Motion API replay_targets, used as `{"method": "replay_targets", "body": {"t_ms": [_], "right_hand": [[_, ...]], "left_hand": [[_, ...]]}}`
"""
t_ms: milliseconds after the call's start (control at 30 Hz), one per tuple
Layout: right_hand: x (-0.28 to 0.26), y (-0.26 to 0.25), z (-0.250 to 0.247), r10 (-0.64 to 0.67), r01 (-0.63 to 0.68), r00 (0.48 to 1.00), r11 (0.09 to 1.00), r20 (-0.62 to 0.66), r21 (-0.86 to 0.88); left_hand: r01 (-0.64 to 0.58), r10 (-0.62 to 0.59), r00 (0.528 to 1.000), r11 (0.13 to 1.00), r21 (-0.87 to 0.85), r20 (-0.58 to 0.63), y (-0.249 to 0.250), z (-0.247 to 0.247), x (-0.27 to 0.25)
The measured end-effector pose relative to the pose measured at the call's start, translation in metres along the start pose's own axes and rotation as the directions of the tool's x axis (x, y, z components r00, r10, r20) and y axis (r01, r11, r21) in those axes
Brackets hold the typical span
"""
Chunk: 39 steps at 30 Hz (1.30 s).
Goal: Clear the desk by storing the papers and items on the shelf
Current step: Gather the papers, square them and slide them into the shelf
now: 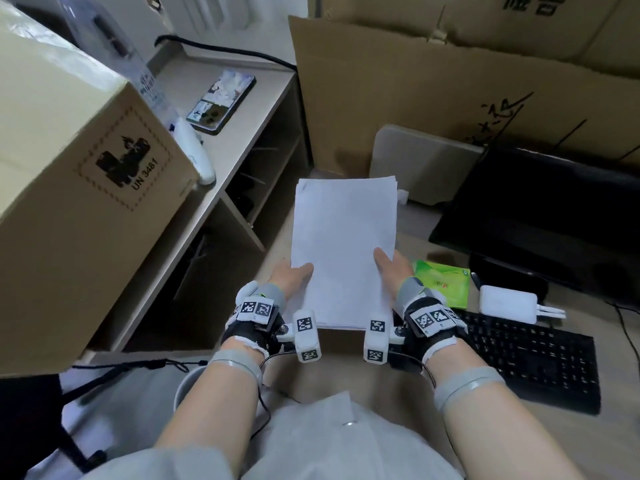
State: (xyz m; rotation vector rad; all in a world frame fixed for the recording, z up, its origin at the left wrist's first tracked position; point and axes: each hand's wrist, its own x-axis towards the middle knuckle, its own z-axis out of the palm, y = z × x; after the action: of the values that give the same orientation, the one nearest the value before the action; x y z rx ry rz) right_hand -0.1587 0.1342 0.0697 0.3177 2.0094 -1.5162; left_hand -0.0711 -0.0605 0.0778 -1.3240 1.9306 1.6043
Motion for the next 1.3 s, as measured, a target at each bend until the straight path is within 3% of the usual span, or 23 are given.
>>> {"method": "replay_targets", "body": {"t_ms": [100,333,500,667,800,967,1100,1300], "right_hand": [[0.019,-0.001,0.013,0.049,-0.049,0.999,0.999,-0.015,-0.023],[0.053,0.02,0.042,0.29,-0.274,0.952,0.951,0.101,-0.146],[0.091,0.015,0.06,0.195,-0.207,0.972,0.975,-0.131,-0.085],[0.129,-0.011,0.092,0.139,-0.151,0.959,0.988,-0.248,-0.031],[0.149,-0.024,0.121,0.112,-0.115,0.977,0.993,-0.182,-0.008],[0.173,-0.042,0.162,0.092,-0.095,0.993,0.994,-0.075,-0.044],[0.198,-0.053,0.199,0.112,-0.11,0.994,0.99,0.015,-0.086],[0.215,-0.068,0.239,0.138,-0.11,0.979,0.977,0.147,-0.185]], "left_hand": [[-0.007,0.007,1.0,0.999,0.035,0.017,0.006,-0.007,0.013],[0.091,-0.08,0.989,0.992,0.086,-0.125,-0.002,-0.034,0.073],[0.176,-0.184,0.97,0.983,-0.057,-0.162,-0.015,-0.049,0.098],[0.222,-0.247,0.968,0.927,-0.302,-0.049,-0.021,-0.054,0.113],[0.242,-0.254,0.967,0.894,-0.378,0.019,-0.02,-0.058,0.119],[0.269,-0.302,0.953,0.836,-0.478,0.009,-0.028,-0.067,0.132],[0.277,-0.314,0.949,0.85,-0.448,-0.008,-0.033,-0.067,0.137],[0.18,-0.247,0.965,0.867,-0.465,-0.088,-0.034,-0.06,0.133]]}}
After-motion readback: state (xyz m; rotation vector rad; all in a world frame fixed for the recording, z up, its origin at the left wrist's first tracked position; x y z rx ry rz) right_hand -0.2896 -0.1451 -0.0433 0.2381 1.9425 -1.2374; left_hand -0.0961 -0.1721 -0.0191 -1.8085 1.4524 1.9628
